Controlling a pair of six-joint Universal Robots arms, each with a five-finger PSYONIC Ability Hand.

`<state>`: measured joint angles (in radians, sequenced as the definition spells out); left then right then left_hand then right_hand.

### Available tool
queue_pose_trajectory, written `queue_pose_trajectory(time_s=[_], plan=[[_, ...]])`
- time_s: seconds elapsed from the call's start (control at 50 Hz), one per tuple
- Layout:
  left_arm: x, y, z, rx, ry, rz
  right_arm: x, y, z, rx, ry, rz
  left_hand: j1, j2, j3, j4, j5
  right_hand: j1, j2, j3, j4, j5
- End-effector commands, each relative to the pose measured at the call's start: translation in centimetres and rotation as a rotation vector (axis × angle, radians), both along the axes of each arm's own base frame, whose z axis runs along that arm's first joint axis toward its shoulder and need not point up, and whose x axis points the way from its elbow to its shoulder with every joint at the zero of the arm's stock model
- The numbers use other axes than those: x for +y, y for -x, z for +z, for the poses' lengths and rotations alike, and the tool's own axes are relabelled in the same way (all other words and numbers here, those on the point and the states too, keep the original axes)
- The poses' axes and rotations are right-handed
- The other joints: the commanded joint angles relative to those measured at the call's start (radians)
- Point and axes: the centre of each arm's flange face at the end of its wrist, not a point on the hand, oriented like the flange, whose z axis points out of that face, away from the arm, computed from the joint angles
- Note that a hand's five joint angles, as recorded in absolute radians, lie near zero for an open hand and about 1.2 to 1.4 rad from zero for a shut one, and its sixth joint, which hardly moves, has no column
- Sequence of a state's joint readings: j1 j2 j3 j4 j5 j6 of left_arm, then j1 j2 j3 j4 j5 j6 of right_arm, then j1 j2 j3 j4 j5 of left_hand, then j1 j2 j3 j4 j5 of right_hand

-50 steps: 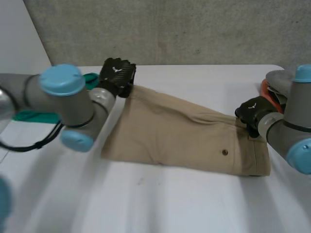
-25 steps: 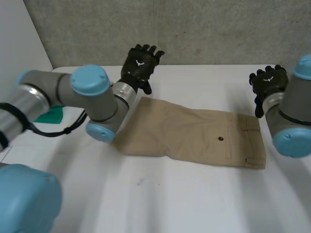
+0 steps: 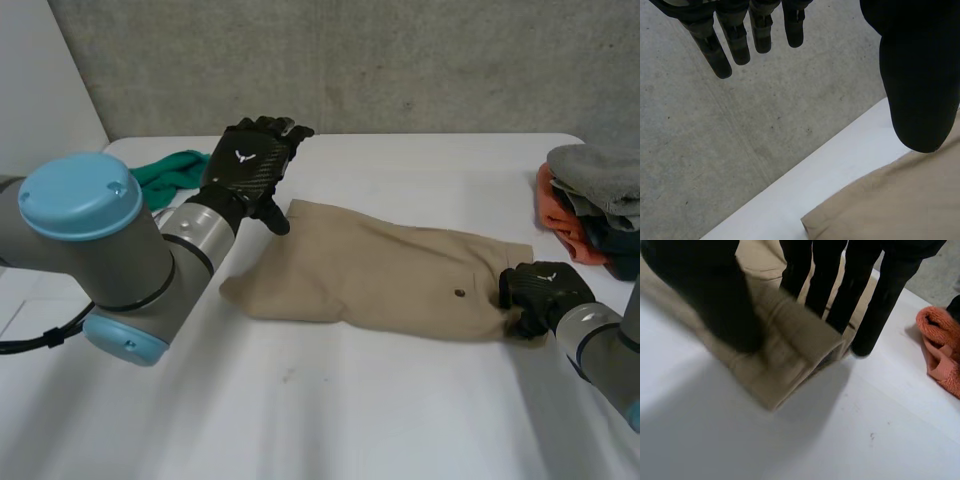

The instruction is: Fold the laundry.

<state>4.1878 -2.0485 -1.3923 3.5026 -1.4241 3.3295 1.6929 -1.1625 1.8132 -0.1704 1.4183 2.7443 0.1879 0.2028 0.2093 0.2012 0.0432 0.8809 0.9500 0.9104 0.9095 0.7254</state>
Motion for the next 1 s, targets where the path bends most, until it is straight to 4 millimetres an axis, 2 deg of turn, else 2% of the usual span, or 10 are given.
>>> queue_pose_trajectory(time_s=[0.02,0.14,0.32,0.4,0.5,0.6,0.66,0.72,0.82,1.0], plan=[[0.2,0.0,-0.3,0.001,0.003,-0.002,-1.5,1.8,-0.6,0.038,0.036,-0.044,-0.013,-0.028,-0.035,-0.027,-0.043,0.515,0.446,0.486,0.487,0.496],[0.9,-0.5,1.3,0.016,0.029,-0.001,-1.8,4.7,5.0,0.196,0.22,-0.073,-0.013,-0.028,-0.035,-0.027,-0.043,0.515,0.446,0.486,0.487,0.496],[1.4,-2.5,3.0,0.029,0.054,0.038,-3.1,4.5,7.7,0.5,0.331,0.034,-0.013,-0.028,-0.035,-0.027,-0.043,0.515,0.446,0.486,0.487,0.496],[1.2,-3.2,3.2,0.035,0.053,0.056,-0.6,-3.9,9.6,0.452,0.487,0.281,-0.013,-0.028,-0.035,-0.027,-0.043,0.515,0.446,0.486,0.487,0.496],[1.2,-3.5,3.3,0.055,0.04,0.061,4.9,-13.5,6.8,0.361,0.565,0.675,-0.013,-0.028,-0.035,-0.027,-0.043,0.515,0.446,0.486,0.487,0.496],[0.9,-3.6,3.5,0.083,0.025,0.064,8.7,-16.8,1.8,0.361,0.494,0.928,-0.013,-0.028,-0.035,-0.027,-0.043,0.515,0.446,0.486,0.487,0.496],[0.7,-3.6,3.8,0.095,0.031,0.066,9.0,-17.2,0.9,0.386,0.483,0.945,-0.013,-0.028,-0.035,-0.027,-0.043,-0.706,-0.775,-0.736,-0.735,-0.725],[0.5,-3.5,4.4,0.103,0.047,0.064,8.7,-17.1,1.8,0.355,0.49,0.911,-0.013,-0.028,-0.035,-0.027,-0.043,-0.706,-0.775,-0.736,-0.735,-0.725],[0.2,-2.5,6.2,0.131,0.095,0.048,8.6,-15.1,9.8,-0.005,0.484,0.705,-0.013,-0.028,-0.035,-0.027,-0.043,-0.706,-0.775,-0.736,-0.735,-0.725],[2.5,3.8,4.6,0.108,0.023,-0.097,3.6,-8.8,12.9,-0.439,0.249,0.306,-0.013,-0.027,-0.034,-0.026,-0.042,-0.706,-0.775,-0.736,-0.735,-0.725]])
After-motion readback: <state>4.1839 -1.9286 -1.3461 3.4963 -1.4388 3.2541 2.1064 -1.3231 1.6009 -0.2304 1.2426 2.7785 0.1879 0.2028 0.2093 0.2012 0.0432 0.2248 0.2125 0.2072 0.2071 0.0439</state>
